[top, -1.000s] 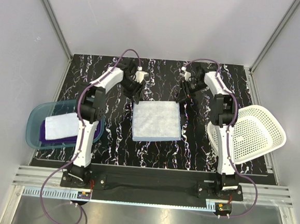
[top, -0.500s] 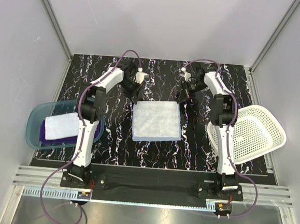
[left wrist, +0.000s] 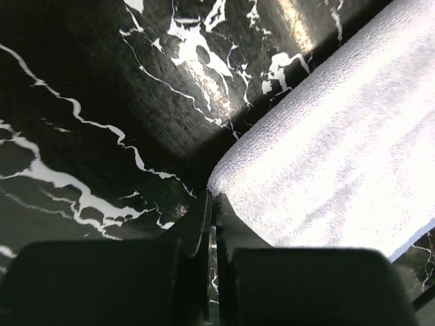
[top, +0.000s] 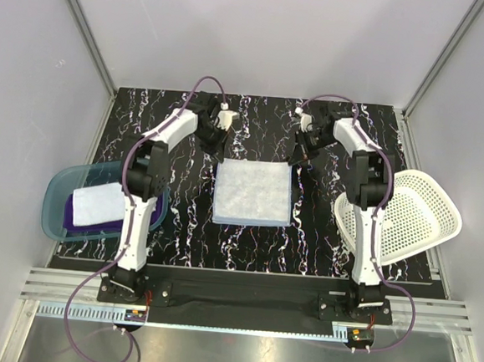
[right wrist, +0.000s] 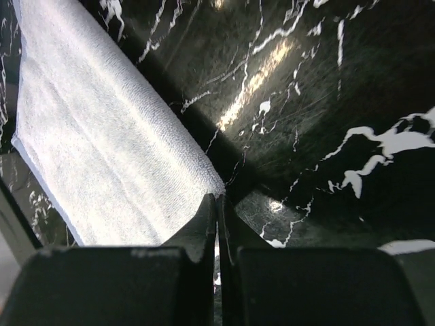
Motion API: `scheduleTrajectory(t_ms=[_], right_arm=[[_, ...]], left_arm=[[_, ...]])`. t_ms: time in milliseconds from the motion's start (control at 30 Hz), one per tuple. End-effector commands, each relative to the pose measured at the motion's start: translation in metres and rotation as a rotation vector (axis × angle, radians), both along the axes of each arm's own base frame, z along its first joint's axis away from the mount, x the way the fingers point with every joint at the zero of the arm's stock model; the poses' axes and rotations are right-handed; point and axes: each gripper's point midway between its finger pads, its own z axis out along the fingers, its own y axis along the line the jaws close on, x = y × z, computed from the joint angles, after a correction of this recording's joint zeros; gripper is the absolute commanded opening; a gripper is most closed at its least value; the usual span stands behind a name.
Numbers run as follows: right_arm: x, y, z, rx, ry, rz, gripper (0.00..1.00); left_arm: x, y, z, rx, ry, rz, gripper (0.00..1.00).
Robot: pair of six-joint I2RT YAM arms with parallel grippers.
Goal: Fold and stack the towels
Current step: Fold the towel
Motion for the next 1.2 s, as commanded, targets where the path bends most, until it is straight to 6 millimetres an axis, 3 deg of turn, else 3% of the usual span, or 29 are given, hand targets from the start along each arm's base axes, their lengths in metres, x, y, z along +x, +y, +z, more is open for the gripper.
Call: scheduleTrajectory(t_ms=[0, 33, 133, 167, 200, 333, 433, 533, 567, 633, 667, 833, 867, 933, 1033, 1167], right_arm=[[0.033, -0.002, 0.057, -0.006, -0.236, -0.035, 0.0], [0.034, -0.003, 0.067, -0.006, -0.265, -0.04, 0.0], [0.035, -0.006, 0.069, -0.021, -0.306, -0.062, 0.0], [0.04, -0.007, 0.082, -0.017, -0.358, -0.075, 0.0], [0.036, -0.008, 0.079, -0.025, -0.355, -0.081, 0.0], [0.034, -0.011, 0.099, -0.026, -0.415, -0.108, 0.0], [0.029, -0.015, 0.102, -0.031, -0.427, -0.133, 0.0], [0.018, -0.015, 0.118, -0.016, -0.453, -0.154, 0.0], [0.011, -0.015, 0.111, -0.016, -0.434, -0.164, 0.0], [0.005, -0.015, 0.117, -0.019, -0.452, -0.178, 0.0], [-0.006, -0.014, 0.107, -0.024, -0.417, -0.183, 0.0], [-0.035, -0.007, 0.107, -0.035, -0.405, -0.216, 0.0], [-0.045, -0.006, 0.097, -0.038, -0.371, -0.227, 0.0], [-0.055, 0.0, 0.1, -0.045, -0.384, -0.238, 0.0], [-0.072, -0.003, 0.085, -0.078, -0.344, -0.282, 0.0], [-0.096, -0.003, 0.068, -0.09, -0.278, -0.311, 0.0]], left_arm=[[0.021, -0.002, 0.058, -0.033, -0.183, 0.033, 0.0], [0.023, -0.002, 0.061, -0.035, -0.196, 0.043, 0.0], [0.019, -0.001, 0.068, -0.039, -0.215, 0.057, 0.0], [0.022, 0.0, 0.072, -0.044, -0.235, 0.065, 0.0], [0.022, 0.0, 0.08, -0.048, -0.258, 0.07, 0.0], [0.017, 0.0, 0.09, -0.072, -0.285, 0.087, 0.0], [0.007, -0.001, 0.093, -0.092, -0.276, 0.089, 0.0], [-0.005, 0.002, 0.092, -0.094, -0.265, 0.096, 0.0], [-0.012, 0.004, 0.087, -0.091, -0.25, 0.099, 0.0], [-0.018, 0.005, 0.095, -0.096, -0.267, 0.109, 0.0], [-0.022, 0.005, 0.105, -0.112, -0.285, 0.107, 0.0], [-0.054, 0.003, 0.092, -0.128, -0.23, 0.115, 0.0], [-0.06, -0.001, 0.096, -0.14, -0.236, 0.105, 0.0], [-0.075, 0.0, 0.084, -0.135, -0.205, 0.111, 0.0], [-0.089, -0.001, 0.08, -0.149, -0.204, 0.117, 0.0], [-0.118, 0.0, 0.058, -0.127, -0.123, 0.099, 0.0]])
